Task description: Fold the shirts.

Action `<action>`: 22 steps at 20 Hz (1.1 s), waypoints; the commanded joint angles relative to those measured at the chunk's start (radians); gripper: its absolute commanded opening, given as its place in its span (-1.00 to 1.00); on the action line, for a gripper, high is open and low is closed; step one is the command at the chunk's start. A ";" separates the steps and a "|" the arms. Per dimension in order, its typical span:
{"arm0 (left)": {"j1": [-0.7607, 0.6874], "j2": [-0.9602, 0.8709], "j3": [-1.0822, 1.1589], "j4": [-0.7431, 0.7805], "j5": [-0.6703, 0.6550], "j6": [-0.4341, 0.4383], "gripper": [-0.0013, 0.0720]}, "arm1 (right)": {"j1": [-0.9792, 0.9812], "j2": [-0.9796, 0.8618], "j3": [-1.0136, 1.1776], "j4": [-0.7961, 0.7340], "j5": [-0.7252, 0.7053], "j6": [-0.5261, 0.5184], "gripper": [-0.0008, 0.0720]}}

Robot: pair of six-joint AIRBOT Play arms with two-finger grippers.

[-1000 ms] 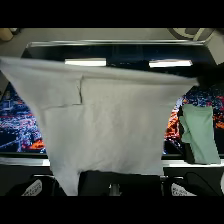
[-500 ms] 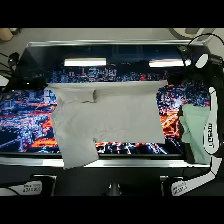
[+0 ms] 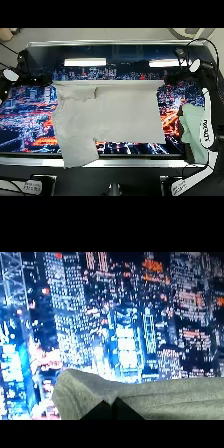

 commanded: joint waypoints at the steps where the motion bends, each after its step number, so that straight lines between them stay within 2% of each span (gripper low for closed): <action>1: 0.004 0.019 0.000 0.151 -0.306 -0.033 -0.90 | 0.002 0.006 -0.012 -0.014 0.346 -0.037 -0.93; 3: 0.004 0.019 -0.079 0.164 -0.375 -0.071 -0.90 | 0.002 0.005 -0.089 -0.017 0.395 -0.056 -0.93; 5: -0.003 0.016 -0.168 0.152 -0.372 -0.072 -0.90 | 0.002 -0.001 -0.158 0.000 0.350 -0.059 -0.93; 9: -0.010 0.010 -0.226 0.071 -0.357 -0.075 -0.87 | 0.002 -0.030 -0.175 0.143 0.333 -0.054 -0.92; 10: -0.005 0.011 -0.214 0.063 -0.365 -0.075 -0.64 | 0.002 -0.026 -0.175 0.158 0.318 -0.051 -0.63; 11: 0.004 0.013 -0.188 0.063 -0.388 -0.076 -0.22 | -0.003 -0.017 -0.169 0.166 0.334 -0.058 0.00; 12: 0.020 0.015 -0.155 0.064 -0.424 -0.080 0.09 | -0.013 -0.002 -0.160 0.164 0.366 -0.082 0.23; 13: 0.044 0.018 -0.112 0.063 -0.474 -0.082 0.21 | -0.034 0.020 -0.152 0.157 0.404 -0.085 0.23; 15: 0.099 0.042 -0.066 0.063 -0.562 -0.082 0.21 | -0.102 0.071 -0.151 0.154 0.508 -0.085 0.31; 17: 0.148 0.111 -0.127 0.063 -0.592 -0.081 0.21 | -0.164 0.112 -0.171 0.138 0.603 -0.098 0.30; 18: 0.165 0.162 -0.205 0.063 -0.583 -0.079 0.21 | -0.179 0.151 -0.227 0.111 0.601 -0.105 0.30; 20: 0.179 0.297 -0.468 0.057 -0.524 -0.066 0.21 | -0.178 0.248 -0.417 0.075 0.502 -0.107 0.27; 22: 0.179 0.423 -0.731 0.013 -0.460 -0.024 0.21 | -0.178 0.320 -0.606 0.104 0.406 -0.141 0.22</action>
